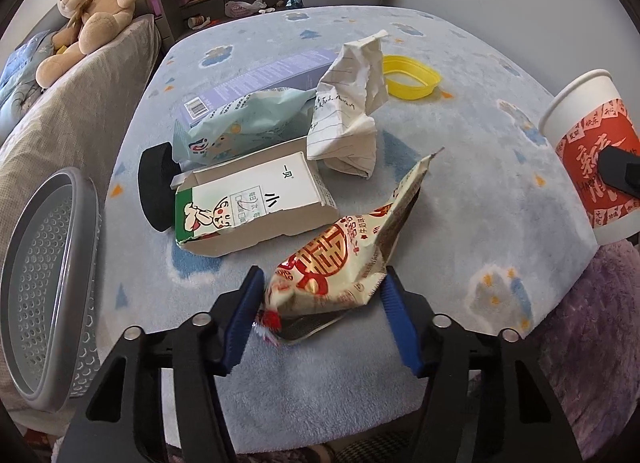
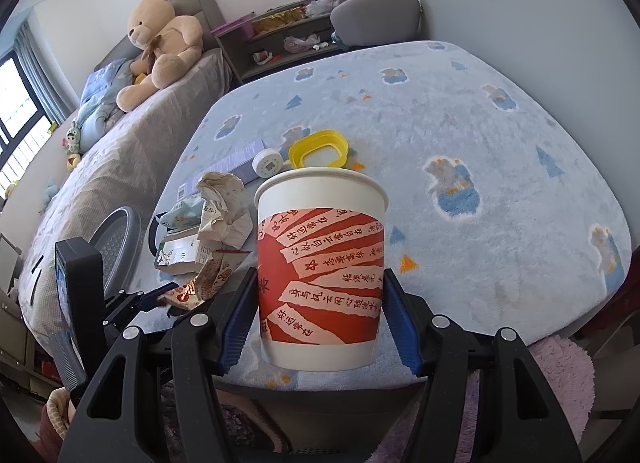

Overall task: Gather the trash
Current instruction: 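Grasp the red snack wrapper with the left tool while the right tool holds the cup, then carry the wrapper and cup over the grey basket with both tools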

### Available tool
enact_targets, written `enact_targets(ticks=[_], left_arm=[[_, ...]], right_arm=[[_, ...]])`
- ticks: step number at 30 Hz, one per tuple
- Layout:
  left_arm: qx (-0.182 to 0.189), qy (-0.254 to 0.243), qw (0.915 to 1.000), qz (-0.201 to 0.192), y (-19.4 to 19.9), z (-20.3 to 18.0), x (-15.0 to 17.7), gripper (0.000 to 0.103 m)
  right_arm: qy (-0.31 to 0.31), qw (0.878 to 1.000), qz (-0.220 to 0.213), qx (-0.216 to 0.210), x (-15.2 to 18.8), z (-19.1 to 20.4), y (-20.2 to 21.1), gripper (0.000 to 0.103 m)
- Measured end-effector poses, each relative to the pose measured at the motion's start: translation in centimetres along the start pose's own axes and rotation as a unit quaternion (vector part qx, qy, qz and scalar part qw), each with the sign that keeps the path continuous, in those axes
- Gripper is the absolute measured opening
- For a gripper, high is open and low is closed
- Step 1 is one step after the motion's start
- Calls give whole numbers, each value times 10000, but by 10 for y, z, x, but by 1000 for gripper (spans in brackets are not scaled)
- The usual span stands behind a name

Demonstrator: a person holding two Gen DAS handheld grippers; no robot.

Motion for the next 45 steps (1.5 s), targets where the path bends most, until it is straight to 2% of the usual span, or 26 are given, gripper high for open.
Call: enact_targets(ticks=[8, 23, 33, 45], left_arm=[[60, 72, 9999, -120, 17, -2, 6, 49], [-64, 499, 9956, -793, 70, 35, -11, 49], [-402, 804, 9910, -990, 92, 92, -6, 49], [-874, 1474, 9790, -1103, 110, 185, 19, 49]], right_arm=[[-14, 10000, 19, 3, 4, -1, -5, 59], [273, 9996, 47, -39, 5, 33, -10, 59], [553, 9979, 116, -328, 4, 92, -24, 59], [1249, 9883, 200, -852, 5, 196, -42, 59]])
Point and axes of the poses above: each gripper's, at about its wrist camera, not at the fingertips, and y roughly against the way its jaws point, z to its left, x to its underside, the point moved 10 cm from there along -y, roughly the way its jaws point, and after that the axes turned 1 degree about -y, right-handed, at the moved point
